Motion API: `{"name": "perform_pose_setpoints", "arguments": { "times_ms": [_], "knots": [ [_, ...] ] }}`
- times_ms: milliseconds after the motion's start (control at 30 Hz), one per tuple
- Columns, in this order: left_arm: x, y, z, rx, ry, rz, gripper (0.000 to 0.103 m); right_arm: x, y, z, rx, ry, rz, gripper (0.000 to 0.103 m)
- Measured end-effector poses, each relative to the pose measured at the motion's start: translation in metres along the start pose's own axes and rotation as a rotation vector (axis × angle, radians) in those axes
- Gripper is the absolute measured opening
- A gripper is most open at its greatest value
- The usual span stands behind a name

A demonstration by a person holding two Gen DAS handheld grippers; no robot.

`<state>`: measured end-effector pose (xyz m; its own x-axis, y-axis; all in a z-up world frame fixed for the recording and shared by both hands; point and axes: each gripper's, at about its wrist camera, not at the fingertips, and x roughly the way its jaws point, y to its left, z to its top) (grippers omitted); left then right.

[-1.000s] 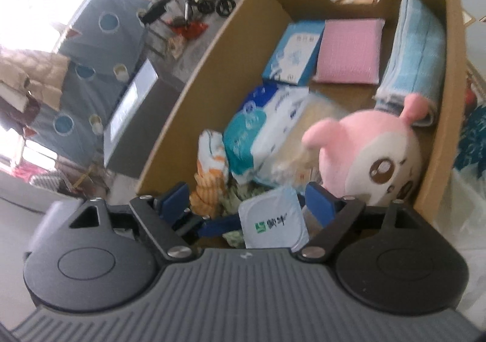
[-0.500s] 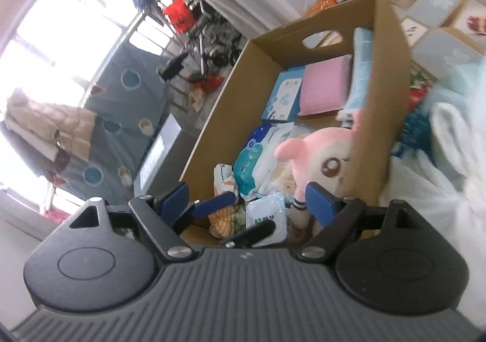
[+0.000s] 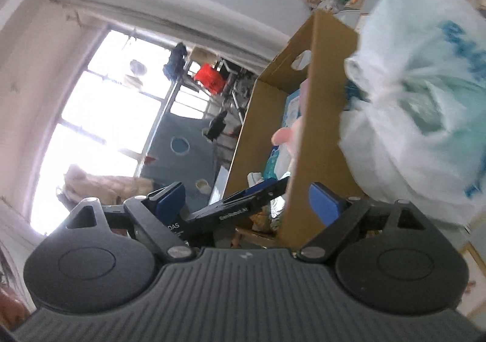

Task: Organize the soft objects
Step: 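Move the right tool back over the pile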

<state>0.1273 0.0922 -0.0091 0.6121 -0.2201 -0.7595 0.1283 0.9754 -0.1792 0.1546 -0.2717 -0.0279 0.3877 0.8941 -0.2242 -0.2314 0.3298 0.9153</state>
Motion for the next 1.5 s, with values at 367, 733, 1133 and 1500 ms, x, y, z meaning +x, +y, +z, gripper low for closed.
{"name": "perform_pose_setpoints", "arguments": {
  "times_ms": [367, 733, 1133, 1500],
  "knots": [
    [-0.003, -0.006, 0.003, -0.073, 0.011, -0.055, 0.09, -0.034, -0.037, -0.021, 0.089, -0.098, 0.016, 0.091],
    [-0.048, -0.098, -0.018, 0.154, -0.302, -0.062, 0.093, -0.114, -0.075, -0.042, 0.119, -0.389, -0.138, 0.092],
    [-0.008, -0.236, -0.074, 0.498, -0.368, -0.18, 0.092, -0.119, -0.104, -0.035, 0.103, -0.476, -0.275, 0.09],
    [0.044, -0.244, -0.094, 0.45, -0.307, -0.131, 0.06, -0.074, -0.123, 0.009, -0.042, -0.391, -0.522, 0.046]
  ]
}}
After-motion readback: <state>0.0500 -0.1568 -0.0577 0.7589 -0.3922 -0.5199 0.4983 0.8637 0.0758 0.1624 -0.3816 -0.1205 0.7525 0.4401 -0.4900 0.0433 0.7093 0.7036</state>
